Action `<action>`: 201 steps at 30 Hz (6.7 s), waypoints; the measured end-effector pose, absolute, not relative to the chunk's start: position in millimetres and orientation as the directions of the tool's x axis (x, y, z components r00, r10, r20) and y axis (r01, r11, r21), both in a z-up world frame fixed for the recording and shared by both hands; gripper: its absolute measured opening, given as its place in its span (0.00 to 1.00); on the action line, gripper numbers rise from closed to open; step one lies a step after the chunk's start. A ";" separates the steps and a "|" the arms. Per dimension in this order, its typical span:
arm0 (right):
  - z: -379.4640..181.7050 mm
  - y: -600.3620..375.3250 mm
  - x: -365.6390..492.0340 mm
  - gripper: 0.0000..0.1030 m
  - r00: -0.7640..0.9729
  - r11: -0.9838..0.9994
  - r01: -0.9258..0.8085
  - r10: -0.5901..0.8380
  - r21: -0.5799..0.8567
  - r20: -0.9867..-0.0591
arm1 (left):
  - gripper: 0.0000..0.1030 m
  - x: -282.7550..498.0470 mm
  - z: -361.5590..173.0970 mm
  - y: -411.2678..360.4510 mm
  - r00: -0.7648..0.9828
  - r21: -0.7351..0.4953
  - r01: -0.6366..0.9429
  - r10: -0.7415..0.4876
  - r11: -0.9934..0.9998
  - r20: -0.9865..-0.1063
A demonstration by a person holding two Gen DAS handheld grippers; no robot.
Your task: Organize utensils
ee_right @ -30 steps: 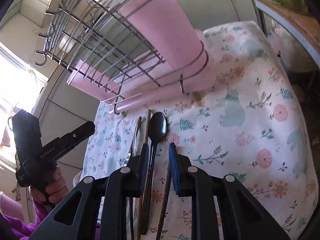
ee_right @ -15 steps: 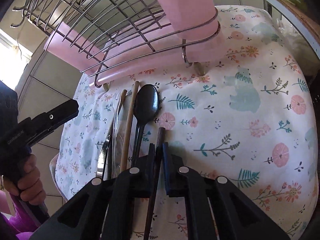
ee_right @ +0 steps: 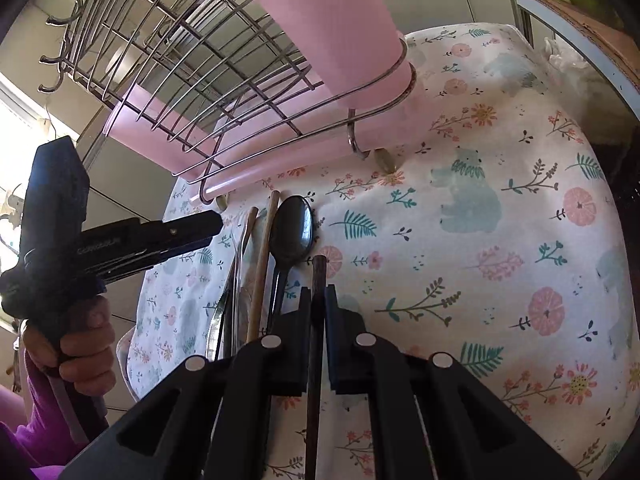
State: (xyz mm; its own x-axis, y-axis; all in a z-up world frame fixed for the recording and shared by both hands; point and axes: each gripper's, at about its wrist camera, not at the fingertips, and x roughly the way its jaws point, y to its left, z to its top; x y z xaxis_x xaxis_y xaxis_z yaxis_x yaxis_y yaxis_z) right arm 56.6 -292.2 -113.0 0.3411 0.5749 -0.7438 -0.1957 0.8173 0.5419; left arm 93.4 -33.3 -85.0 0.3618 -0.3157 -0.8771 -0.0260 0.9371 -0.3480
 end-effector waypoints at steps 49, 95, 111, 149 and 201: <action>-14.7 -319.4 21.5 0.00 0.646 0.775 -0.334 0.603 0.537 -0.468 | 0.02 15.8 49.9 9.9 0.779 -0.427 0.180 -0.394 0.886 -0.487; 13.3 -327.6 55.6 0.06 0.722 0.807 -0.299 0.541 0.510 -0.432 | 0.02 22.6 70.5 40.7 0.894 -0.383 0.119 -0.267 0.916 -0.361; 106.5 -337.1 85.1 0.06 0.929 0.867 -0.355 0.368 0.348 0.030 | 0.02 60.9 109.1 34.0 0.995 -0.292 -0.069 0.088 0.954 0.052; 18.3 -333.6 114.1 0.06 0.897 0.890 -0.235 0.354 0.390 -0.266 | 0.02 72.4 33.8 33.4 0.973 -0.255 -0.120 0.062 0.959 -0.223; -74.2 -284.7 45.6 0.18 0.433 0.817 -0.259 0.575 0.515 -0.695 | 0.35 7.3 -63.1 44.6 0.481 -0.382 -0.120 -0.283 0.916 -0.830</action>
